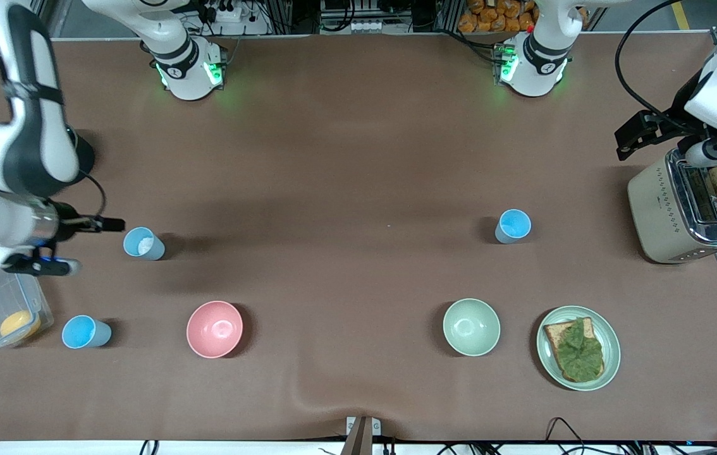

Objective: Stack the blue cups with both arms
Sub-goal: 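Lower the right gripper onto the light blue cup and close it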

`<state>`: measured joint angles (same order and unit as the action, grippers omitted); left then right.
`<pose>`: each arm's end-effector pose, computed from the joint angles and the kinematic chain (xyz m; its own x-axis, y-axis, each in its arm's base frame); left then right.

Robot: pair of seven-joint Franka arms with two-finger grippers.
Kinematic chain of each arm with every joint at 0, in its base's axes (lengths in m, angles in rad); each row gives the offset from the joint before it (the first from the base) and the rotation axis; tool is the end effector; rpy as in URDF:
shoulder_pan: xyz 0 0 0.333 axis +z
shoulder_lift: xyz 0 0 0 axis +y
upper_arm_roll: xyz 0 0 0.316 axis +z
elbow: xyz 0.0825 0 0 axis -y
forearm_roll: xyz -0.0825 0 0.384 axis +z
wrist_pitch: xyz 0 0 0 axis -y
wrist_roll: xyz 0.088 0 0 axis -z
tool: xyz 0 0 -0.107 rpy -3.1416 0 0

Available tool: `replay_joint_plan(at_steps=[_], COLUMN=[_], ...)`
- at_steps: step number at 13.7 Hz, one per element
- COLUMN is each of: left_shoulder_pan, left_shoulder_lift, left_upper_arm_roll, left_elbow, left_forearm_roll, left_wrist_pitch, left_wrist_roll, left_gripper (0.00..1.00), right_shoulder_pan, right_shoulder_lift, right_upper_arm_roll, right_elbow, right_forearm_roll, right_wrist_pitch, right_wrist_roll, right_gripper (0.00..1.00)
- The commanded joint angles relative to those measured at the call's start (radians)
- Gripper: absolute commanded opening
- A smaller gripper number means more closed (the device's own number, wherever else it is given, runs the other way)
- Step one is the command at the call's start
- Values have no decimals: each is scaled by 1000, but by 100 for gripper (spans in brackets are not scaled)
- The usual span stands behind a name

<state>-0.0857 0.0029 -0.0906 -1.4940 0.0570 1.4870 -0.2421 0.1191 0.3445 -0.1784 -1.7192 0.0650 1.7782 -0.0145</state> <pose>0.5399 -0.0895 0.6517 0.9975 0.0701 0.0041 0.0702 -0.9959 -0.0572 0.6156 -0.0224 0.3690 0.9592 -0.0625 -0.2759 -0.0655 -0.9979 -0.0015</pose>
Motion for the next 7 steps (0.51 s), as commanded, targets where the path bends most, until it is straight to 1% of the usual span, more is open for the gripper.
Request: replay_joint_plan(at_steps=[1,3,7], left_shoulder_pan=[12,12,14], left_shoulder_lift=[2,2,3], left_upper_arm_roll=[-3,-3,-5], left_elbow=[11,11,14], left_forearm_roll=[-20,-20,-11], left_wrist_pitch=[1,1,1], left_wrist_roll=[10,10,-3], left_gripper=[100,100,100], right_shoulder_pan=[23,39,47], right_shoulder_lift=[-21,19,83], right_upper_arm_roll=[-4,-4,-4], right_elbow=[-133,-143,-145], right_forearm_roll=[12,13,15], right_wrist_pitch=[152,202,243], right_wrist_roll=[8,10,10], right_gripper=[100,100,100])
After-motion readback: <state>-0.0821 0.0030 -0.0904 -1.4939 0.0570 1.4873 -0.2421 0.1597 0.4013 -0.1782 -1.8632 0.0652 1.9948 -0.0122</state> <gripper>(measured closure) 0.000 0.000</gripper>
